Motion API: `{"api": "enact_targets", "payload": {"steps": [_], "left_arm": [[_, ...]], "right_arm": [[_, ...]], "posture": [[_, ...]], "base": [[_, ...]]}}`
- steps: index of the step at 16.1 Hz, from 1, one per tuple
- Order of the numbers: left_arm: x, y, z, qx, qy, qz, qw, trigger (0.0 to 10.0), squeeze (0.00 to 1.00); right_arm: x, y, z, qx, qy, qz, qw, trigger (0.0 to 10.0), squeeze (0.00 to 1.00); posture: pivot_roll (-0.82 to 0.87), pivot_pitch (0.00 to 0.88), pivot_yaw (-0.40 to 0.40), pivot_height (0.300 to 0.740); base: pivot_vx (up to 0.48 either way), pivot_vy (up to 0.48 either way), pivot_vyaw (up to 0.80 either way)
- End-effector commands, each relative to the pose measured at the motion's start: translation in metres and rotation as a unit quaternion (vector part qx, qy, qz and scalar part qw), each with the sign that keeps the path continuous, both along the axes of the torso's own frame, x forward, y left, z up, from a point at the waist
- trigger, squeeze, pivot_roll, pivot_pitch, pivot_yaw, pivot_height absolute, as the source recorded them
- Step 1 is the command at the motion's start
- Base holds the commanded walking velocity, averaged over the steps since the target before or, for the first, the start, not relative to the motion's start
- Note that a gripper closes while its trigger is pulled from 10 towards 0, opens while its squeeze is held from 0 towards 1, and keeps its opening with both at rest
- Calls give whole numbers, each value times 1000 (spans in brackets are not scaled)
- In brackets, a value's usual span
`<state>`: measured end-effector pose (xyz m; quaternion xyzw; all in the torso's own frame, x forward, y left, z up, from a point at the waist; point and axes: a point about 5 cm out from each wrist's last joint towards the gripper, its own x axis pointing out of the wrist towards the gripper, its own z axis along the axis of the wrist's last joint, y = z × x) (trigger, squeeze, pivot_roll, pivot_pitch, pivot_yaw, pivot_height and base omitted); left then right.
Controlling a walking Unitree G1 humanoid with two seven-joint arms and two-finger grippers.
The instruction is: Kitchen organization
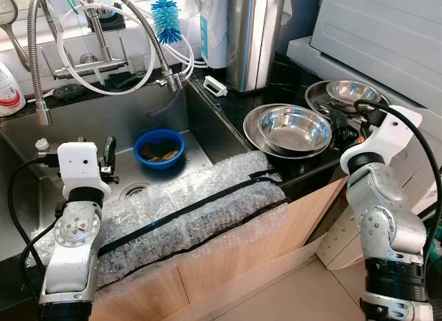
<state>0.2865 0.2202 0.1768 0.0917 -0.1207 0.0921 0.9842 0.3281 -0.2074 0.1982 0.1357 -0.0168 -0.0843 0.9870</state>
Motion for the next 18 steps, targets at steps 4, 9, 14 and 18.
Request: {"api": "enact_targets", "payload": {"steps": [4, 9, 14, 18], "left_arm": [[-2, -1, 4, 19, -9, -5, 1000, 10000, 0], [-1, -2, 6, 19, -13, -5, 1000, 10000, 0], [-1, -3, 5, 18, -13, -8, 1000, 10000, 0], [-2, -4, 5, 19, -13, -10, 1000, 10000, 0]], "right_arm": [[5, -6, -2, 4, 28, -6, 1000, 10000, 0], [12, 0, -7, 76, 50, 35, 995, 10000, 0], [15, 5, -6, 92, 55, 54, 993, 10000, 0], [15, 9, -14, 91, 73, 62, 991, 10000, 0]], "posture": [[-38, 0, 17, 740], [-38, 0, 18, 740], [-37, 0, 17, 740], [-33, 0, 14, 740]], "base": [[0, 0, 0], [0, 0, 0], [0, 0, 0], [0, 0, 0]]}}
